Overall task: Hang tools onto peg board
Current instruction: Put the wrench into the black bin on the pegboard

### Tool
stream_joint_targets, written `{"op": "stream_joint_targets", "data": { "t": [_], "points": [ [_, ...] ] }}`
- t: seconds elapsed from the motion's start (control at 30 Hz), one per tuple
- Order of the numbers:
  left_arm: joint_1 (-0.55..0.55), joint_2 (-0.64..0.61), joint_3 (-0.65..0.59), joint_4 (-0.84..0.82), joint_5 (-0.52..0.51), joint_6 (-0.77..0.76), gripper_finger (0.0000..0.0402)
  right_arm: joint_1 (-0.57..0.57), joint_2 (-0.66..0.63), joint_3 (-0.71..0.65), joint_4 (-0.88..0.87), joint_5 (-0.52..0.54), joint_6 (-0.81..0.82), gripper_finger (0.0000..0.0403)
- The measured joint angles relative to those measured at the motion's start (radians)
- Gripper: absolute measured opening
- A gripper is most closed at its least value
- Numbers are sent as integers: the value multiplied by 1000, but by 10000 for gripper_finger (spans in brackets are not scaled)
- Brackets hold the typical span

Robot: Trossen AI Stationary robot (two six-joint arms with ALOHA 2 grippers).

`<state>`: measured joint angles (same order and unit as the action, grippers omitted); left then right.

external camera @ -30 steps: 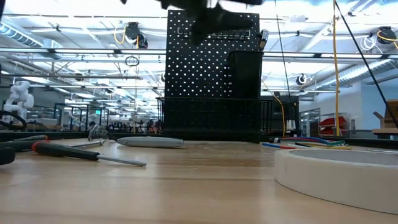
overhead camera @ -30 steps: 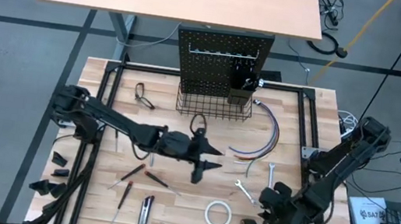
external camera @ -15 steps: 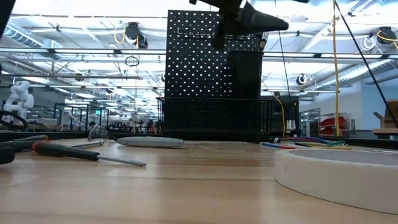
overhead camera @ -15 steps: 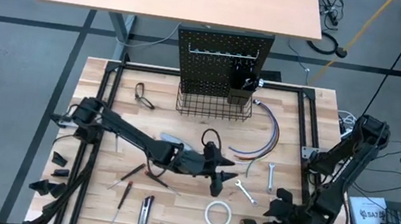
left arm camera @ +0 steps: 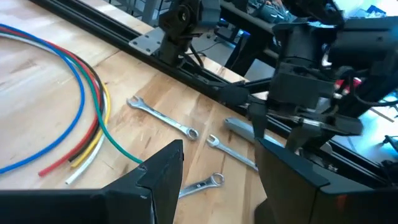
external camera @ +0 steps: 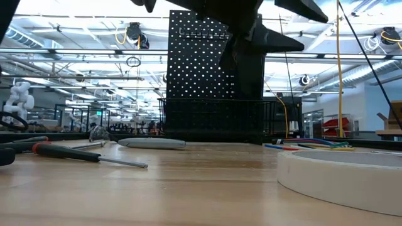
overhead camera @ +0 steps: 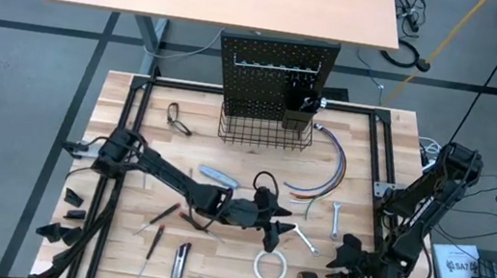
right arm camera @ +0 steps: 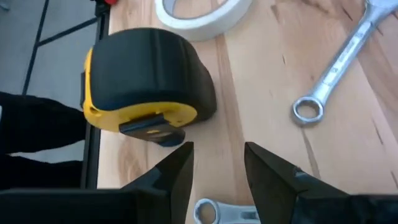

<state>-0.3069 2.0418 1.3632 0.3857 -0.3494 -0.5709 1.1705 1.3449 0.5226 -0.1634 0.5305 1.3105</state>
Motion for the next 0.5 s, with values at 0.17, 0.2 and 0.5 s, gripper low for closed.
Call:
{"op": "stream_joint_targets", "data": {
  "t": [0.17, 0.2, 0.5],
  "points": [
    [-10, 3, 0, 1, -23, 9, 203, 3, 0, -17, -4, 33, 56, 137],
    [-9, 9, 0, 12, -23, 16, 203, 3, 0, -17, -4, 39, 56, 137],
    [-18, 100, 19, 175, 91, 53, 203, 3, 0, -17, -3, -10, 84, 137]
  ]
}}
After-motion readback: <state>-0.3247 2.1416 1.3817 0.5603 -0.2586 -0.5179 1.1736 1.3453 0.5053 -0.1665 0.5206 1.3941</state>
